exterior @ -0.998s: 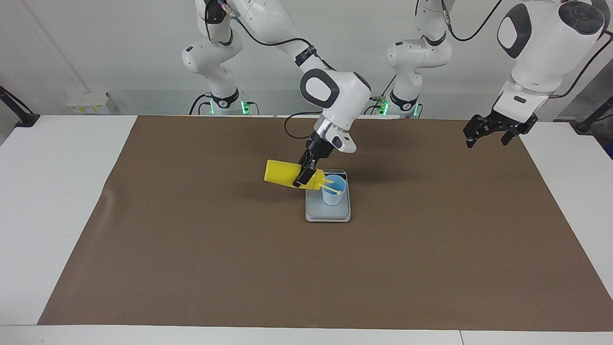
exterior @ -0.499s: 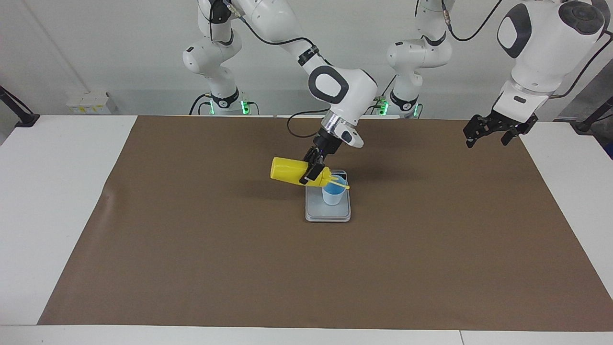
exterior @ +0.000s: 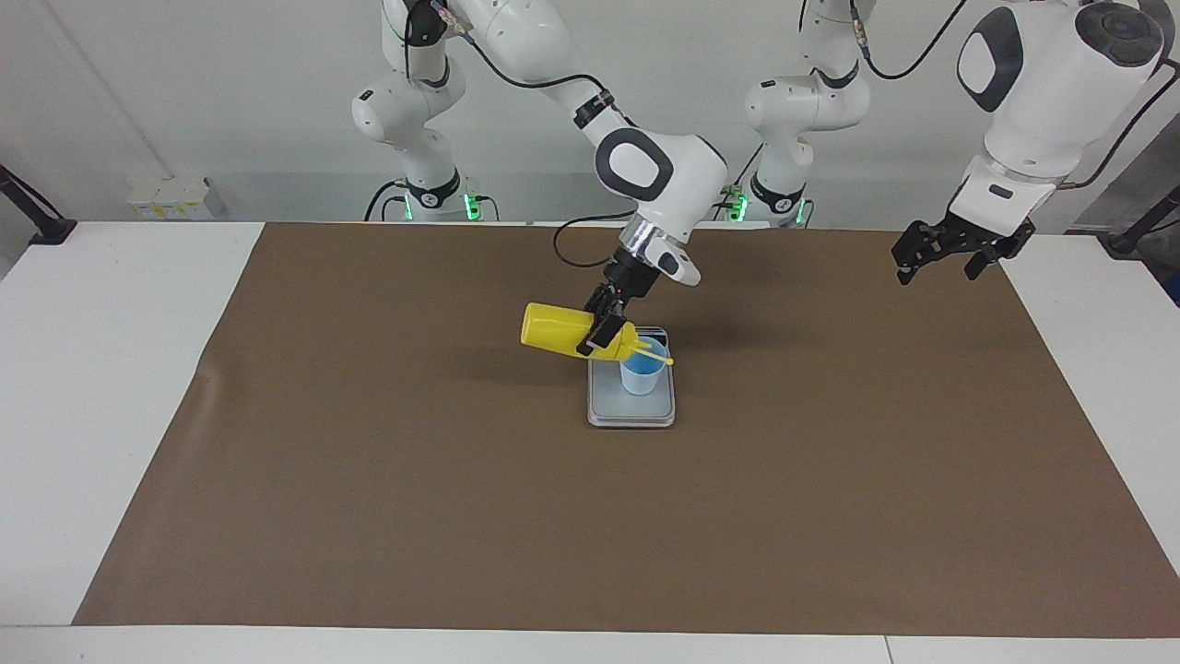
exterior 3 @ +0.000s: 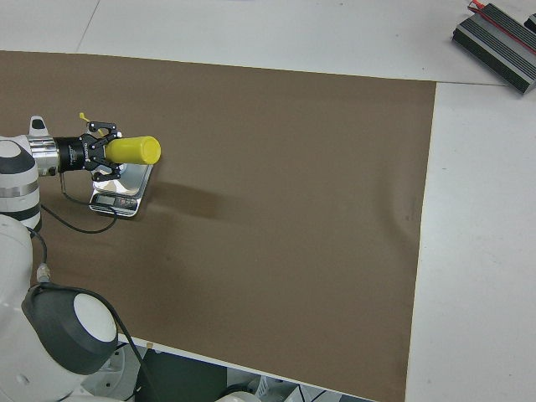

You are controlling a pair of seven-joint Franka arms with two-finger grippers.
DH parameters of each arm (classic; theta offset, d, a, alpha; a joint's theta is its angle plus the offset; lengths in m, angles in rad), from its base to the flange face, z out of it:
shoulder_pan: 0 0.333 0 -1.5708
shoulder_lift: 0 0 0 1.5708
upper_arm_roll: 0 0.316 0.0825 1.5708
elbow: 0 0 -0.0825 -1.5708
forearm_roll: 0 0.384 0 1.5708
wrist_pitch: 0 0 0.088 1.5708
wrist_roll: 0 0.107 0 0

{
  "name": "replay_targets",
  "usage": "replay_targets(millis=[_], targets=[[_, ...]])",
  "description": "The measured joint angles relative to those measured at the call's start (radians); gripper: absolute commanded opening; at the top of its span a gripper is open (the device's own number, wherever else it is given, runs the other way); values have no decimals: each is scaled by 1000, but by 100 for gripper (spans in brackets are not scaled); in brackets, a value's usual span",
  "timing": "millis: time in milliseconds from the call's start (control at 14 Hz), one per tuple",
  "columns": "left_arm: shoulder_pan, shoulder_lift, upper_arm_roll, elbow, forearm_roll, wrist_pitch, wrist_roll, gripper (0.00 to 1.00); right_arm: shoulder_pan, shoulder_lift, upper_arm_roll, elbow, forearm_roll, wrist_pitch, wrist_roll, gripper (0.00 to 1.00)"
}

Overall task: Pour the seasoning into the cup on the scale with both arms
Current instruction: 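Tilt the yellow bottle nozzle-down over the blue cup with the right gripper, then turn the yellow bottle upright and move it away from the cup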

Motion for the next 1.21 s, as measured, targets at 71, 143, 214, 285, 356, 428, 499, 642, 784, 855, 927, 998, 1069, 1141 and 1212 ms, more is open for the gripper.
replay_targets(millis=[71,143,214,285,356,428,499,642,784,855,927,998,1069,1141,1212], targets=[[0,0,0,0,0,0,0,100,0,0,-1,0,0,0,4,5],[0,0,0,0,0,0,0,100,-2,-1,-3,1,0,0,15,5],[0,0,0,0,0,0,0,100,-10,-5,-6,2,0,0,25,5],[0,0,0,0,0,0,0,100,-26,-14,-7,1,0,0,26,4],[0,0,0,0,0,0,0,100,-45,-30,-7,-4,0,2,26,4],[0,0,0,0,0,0,0,100,-62,-47,-7,-18,6,13,26,4],[0,0,0,0,0,0,0,100,-80,-70,-7,-42,19,35,27,3],[0,0,0,0,0,0,0,100,-127,-128,-7,-111,43,91,27,2],[0,0,0,0,0,0,0,100,-167,-187,-7,-192,54,165,27,2],[0,0,0,0,0,0,0,100,-187,-213,-7,-229,63,205,27,2],[0,0,0,0,0,0,0,100,-209,-238,-7,-271,75,254,27,2],[0,0,0,0,0,0,0,100,-228,-259,-7,-307,87,294,27,2],[0,0,0,0,0,0,0,100,-249,-277,-7,-342,102,329,22,2],[0,0,0,0,0,0,0,100,-269,-293,-7,-370,124,360,9,2],[0,0,0,0,0,0,0,100,-289,-307,-7,-395,154,392,-13,2]])
